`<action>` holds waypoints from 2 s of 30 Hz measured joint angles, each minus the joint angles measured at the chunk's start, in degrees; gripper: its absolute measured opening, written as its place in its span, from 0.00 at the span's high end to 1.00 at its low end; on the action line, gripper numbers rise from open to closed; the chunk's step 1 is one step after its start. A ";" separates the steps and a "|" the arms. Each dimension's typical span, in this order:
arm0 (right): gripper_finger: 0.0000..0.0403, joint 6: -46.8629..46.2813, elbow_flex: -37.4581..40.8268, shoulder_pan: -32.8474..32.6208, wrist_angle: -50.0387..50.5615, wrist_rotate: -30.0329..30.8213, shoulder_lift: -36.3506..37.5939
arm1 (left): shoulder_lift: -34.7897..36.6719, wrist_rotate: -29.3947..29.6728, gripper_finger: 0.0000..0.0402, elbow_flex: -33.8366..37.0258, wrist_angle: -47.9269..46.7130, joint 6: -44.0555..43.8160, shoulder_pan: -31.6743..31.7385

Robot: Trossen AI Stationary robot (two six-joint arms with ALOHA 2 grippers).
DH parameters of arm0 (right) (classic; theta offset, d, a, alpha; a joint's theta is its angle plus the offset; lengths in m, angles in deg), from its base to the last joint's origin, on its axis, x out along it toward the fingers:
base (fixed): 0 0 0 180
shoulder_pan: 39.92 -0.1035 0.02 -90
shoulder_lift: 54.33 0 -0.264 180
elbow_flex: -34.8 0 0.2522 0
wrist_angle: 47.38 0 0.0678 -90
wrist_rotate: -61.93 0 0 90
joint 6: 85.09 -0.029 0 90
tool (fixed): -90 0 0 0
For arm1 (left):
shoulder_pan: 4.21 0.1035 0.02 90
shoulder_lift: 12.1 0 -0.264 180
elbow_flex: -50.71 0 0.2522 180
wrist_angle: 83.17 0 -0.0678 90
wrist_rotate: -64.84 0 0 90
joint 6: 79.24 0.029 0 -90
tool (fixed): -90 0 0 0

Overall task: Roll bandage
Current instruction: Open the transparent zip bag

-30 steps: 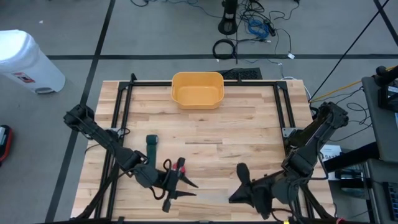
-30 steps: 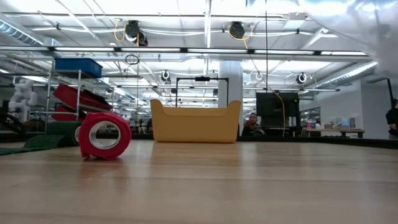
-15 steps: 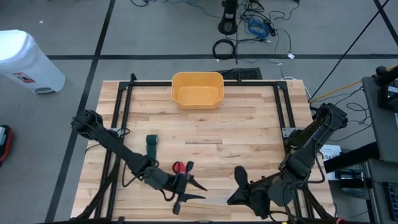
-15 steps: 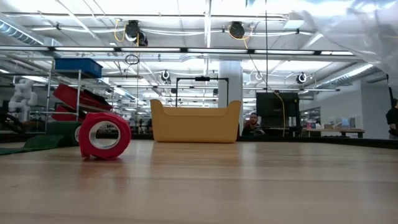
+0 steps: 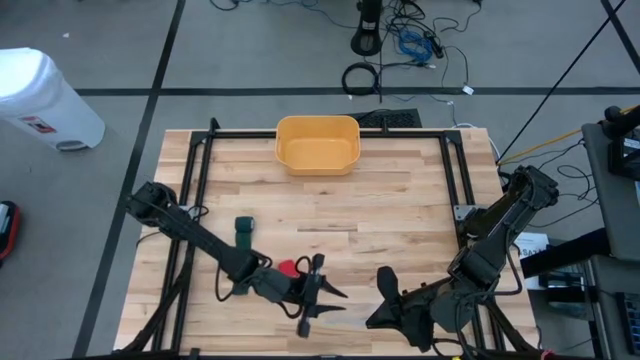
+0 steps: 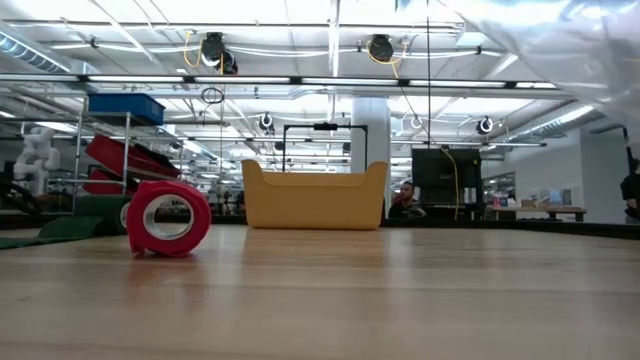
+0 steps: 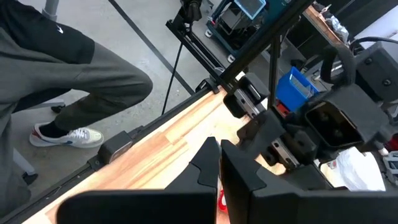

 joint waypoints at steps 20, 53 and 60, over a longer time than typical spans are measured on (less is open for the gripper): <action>1.00 -0.51 0.00 0.00 0.31 -0.02 0.00 | -0.02 -2.52 0.70 -0.02 0.01 -0.04 -0.73; 1.00 -1.20 0.02 -0.02 0.83 1.40 0.00 | -0.31 2.16 0.70 -3.39 -2.69 -0.15 -2.26; 1.00 -1.31 0.02 -0.02 0.87 1.42 0.00 | -0.28 0.60 0.70 -3.47 -2.63 -0.28 -3.03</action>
